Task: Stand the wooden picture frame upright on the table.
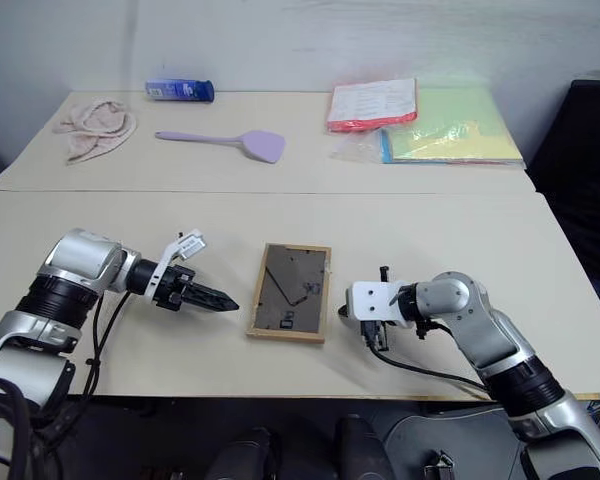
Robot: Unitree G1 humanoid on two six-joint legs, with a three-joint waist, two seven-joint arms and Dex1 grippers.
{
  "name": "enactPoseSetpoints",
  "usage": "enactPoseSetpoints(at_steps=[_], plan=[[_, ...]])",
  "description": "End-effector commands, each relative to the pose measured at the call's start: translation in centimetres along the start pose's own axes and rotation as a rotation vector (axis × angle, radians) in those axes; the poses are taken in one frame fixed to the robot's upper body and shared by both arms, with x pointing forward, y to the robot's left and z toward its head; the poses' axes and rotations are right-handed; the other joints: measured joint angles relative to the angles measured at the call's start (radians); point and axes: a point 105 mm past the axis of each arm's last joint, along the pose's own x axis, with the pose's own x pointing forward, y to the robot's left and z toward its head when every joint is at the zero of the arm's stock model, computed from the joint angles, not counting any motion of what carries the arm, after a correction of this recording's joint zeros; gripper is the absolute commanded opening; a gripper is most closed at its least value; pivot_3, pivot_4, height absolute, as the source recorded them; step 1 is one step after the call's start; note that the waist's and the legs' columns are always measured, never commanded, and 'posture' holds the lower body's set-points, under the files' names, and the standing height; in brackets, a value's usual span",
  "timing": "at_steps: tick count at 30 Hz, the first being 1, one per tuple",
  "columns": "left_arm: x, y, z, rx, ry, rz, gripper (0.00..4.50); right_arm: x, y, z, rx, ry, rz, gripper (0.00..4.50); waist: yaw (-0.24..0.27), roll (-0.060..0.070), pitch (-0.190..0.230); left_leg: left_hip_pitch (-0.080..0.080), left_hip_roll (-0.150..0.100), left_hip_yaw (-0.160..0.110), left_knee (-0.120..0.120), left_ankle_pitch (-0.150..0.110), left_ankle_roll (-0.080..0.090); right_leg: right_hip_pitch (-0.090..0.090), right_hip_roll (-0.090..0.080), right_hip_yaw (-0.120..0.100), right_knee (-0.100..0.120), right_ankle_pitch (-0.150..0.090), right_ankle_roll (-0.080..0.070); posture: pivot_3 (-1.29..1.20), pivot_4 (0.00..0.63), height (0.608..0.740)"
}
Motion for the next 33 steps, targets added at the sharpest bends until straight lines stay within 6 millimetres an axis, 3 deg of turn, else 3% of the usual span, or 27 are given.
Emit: enactPoseSetpoints(at_steps=[1, 9, 14, 21, 25, 28, 33], plan=[[2.9, 0.6, -0.8, -0.074, 0.026, 0.035, 3.40, 1.2, 0.6, 0.9, -0.031, -0.025, 0.023, 0.00, 0.002, -0.001, -0.002, 0.001, 0.000, 0.000, 0.000, 0.000, 0.000, 0.001, 0.000, 0.000, 0.000, 0.000, 0.000, 0.00, 0.150, 0.740], [6.3, -1.0, -0.6, -0.096, 0.013, -0.036, 3.40, 1.6, 0.6, 0.8, -0.008, -0.030, 0.009, 0.00, 0.012, 0.000, -0.007, 0.002, -0.001, -0.002, 0.004, 0.000, 0.000, 0.004, -0.001, 0.000, -0.002, 0.000, 0.000, 0.00, 0.150, 0.740], [7.0, -1.9, 0.6, -0.074, -0.048, -0.074, 3.40, 1.4, 0.8, 0.5, 0.005, -0.025, 0.005, 0.00, 0.025, -0.001, -0.008, 0.002, -0.002, -0.003, 0.005, 0.000, -0.001, 0.004, -0.002, 0.000, -0.002, 0.000, 0.000, 0.00, 0.150, 0.740], [5.7, -3.3, 1.8, -0.076, -0.114, -0.143, 1.54, 0.4, 0.4, 0.3, 0.024, -0.023, -0.042, 0.00, 0.025, -0.001, -0.008, 0.000, -0.002, -0.003, 0.007, -0.001, -0.002, 0.003, -0.001, -0.001, -0.002, 0.000, 0.000, 0.00, 0.150, 0.740], [4.8, -3.4, 2.2, -0.052, -0.150, -0.154, 1.28, -1.6, -0.5, 0.7, 0.100, -0.050, -0.112, 0.00, 0.024, -0.002, -0.006, -0.001, -0.002, -0.003, 0.007, -0.001, -0.002, 0.002, -0.001, -0.001, -0.002, 0.000, 0.000, 0.00, 0.150, 0.740], [4.2, -4.1, 3.0, -0.001, -0.187, -0.174, 1.28, -4.9, -2.1, 2.5, 0.316, -0.170, -0.145, 0.56, 0.023, 0.000, -0.004, -0.002, -0.002, -0.003, 0.007, 0.000, -0.003, 0.001, -0.001, 0.000, -0.002, 0.000, 0.000, 0.00, 0.150, 0.740], [3.5, -5.7, 4.1, 0.110, -0.214, -0.218, 1.28, -8.5, -5.1, 7.8, 0.542, -0.402, -0.100, 2.20, 0.015, 0.000, -0.002, -0.002, 0.000, -0.004, 0.007, 0.000, -0.004, 0.000, 0.000, -0.001, -0.001, 0.000, 0.000, 0.00, 0.150, 0.740]])
